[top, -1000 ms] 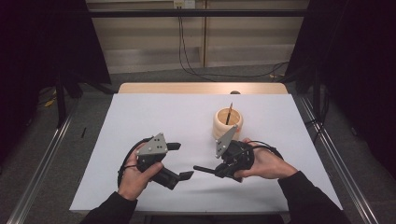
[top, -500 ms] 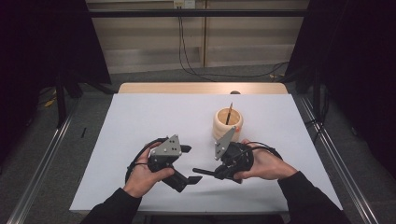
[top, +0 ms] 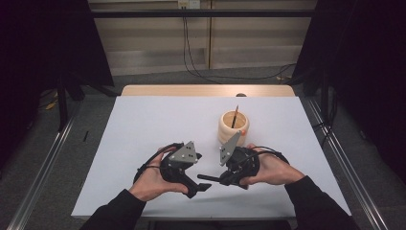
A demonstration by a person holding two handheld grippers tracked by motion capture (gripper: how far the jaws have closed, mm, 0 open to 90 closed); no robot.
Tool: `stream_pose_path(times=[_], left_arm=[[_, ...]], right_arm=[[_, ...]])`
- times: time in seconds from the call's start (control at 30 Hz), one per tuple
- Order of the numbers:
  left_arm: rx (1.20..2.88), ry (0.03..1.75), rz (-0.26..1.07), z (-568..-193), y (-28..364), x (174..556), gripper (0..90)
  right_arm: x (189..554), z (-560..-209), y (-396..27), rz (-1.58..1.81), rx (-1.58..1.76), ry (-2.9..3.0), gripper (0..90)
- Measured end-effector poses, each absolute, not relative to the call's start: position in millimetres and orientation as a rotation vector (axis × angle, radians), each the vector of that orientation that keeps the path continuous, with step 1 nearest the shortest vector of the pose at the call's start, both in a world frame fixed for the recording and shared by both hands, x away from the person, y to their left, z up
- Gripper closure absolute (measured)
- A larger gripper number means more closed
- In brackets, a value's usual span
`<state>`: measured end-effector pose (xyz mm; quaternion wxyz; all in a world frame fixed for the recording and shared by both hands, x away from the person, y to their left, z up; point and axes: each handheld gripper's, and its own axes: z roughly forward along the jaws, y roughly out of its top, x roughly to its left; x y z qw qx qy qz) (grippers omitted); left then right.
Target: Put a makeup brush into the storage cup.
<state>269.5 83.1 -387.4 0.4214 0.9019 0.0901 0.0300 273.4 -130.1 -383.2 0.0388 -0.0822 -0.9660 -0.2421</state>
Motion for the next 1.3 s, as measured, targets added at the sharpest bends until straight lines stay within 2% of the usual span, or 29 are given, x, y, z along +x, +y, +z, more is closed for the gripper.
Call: stream_pose_path(times=[0.4, 0.5, 0.57, 0.9, 1.3], left_arm=[[2.38, 0.213, 0.05, -390, 77, 269, 13.9], [2.386, 0.217, 0.037, -389, 77, 270, 19.2], [2.399, 0.213, 0.036, -389, 76, 271, 27.6], [2.475, 0.166, -0.04, -391, 67, 274, 51.2], [2.484, 0.12, -0.11, -395, 57, 275, 68.4]], right_arm=[[275, -387, -128, -0.695, -0.231, -2.968, 80.1], [274, -388, -127, -0.684, -0.232, -2.966, 80.2], [275, -388, -127, -0.685, -0.237, -2.964, 80.1], [274, -388, -127, -0.697, -0.239, -2.96, 80.1], [273, -388, -124, -0.715, -0.198, -2.951, 80.2]])
